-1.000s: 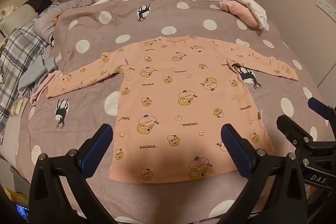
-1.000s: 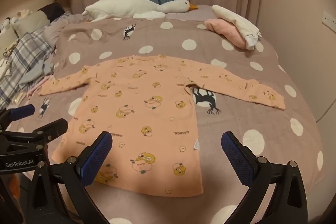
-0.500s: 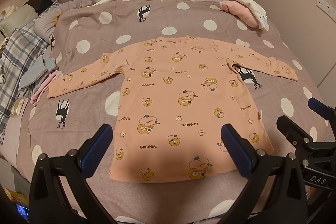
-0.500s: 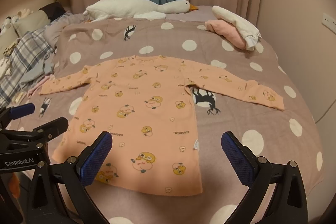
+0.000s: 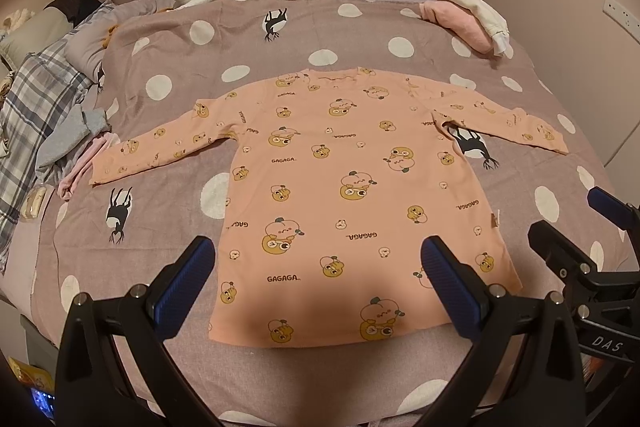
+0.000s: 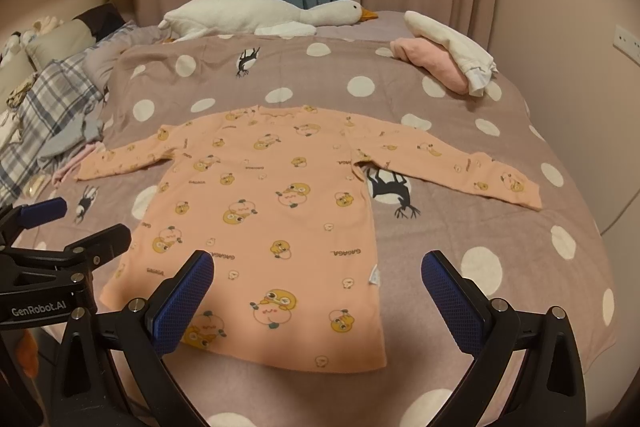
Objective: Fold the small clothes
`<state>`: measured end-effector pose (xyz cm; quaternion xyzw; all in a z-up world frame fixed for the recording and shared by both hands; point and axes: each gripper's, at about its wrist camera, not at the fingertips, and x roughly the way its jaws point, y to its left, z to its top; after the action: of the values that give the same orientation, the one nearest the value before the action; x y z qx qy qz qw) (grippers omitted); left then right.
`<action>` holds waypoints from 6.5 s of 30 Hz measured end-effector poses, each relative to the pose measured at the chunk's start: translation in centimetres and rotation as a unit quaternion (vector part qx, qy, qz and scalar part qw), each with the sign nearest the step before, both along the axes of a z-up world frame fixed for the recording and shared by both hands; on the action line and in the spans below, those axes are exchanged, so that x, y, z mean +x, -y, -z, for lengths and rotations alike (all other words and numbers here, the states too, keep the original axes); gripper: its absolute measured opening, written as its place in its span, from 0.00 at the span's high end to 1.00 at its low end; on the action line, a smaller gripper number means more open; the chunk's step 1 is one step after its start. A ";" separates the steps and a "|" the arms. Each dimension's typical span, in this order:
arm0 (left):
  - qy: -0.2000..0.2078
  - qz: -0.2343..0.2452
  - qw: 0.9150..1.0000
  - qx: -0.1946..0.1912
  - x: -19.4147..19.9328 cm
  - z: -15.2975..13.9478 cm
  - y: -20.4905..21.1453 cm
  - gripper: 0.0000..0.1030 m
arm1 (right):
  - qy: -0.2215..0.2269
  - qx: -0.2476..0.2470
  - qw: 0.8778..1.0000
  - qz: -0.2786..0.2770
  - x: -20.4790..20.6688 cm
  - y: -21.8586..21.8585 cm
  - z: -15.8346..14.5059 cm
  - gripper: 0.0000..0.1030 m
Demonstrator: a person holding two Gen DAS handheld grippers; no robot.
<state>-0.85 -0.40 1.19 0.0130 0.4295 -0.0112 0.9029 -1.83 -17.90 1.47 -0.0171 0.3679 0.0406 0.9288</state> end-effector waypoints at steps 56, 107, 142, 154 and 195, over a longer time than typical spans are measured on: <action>-0.069 -0.014 0.995 -0.070 2.2 4.3 -1.0 0.00 | -0.040 0.062 0.997 -0.010 0.8 1.8 2.8 0.00; -0.133 -0.055 0.960 -0.239 10.9 10.0 -5.1 0.00 | 0.022 0.406 0.852 0.330 16.0 33.6 10.9 0.89; -0.081 -0.164 0.950 -0.252 6.0 9.6 -18.1 0.00 | -0.066 -0.170 0.966 -0.182 25.6 -20.9 8.9 0.64; -0.072 -0.159 0.948 -0.266 6.4 9.8 -18.5 0.00 | -0.054 0.119 0.972 -0.195 25.9 -11.2 2.5 0.34; 0.046 -0.316 0.790 -0.524 10.5 13.9 -40.8 0.01 | -0.081 0.235 0.940 -0.233 14.0 -9.8 7.4 0.49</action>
<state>9.68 40.42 -12.73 -0.5980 0.2956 0.0515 0.7432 12.19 -8.12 -5.94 0.1194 0.4078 0.3424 0.8380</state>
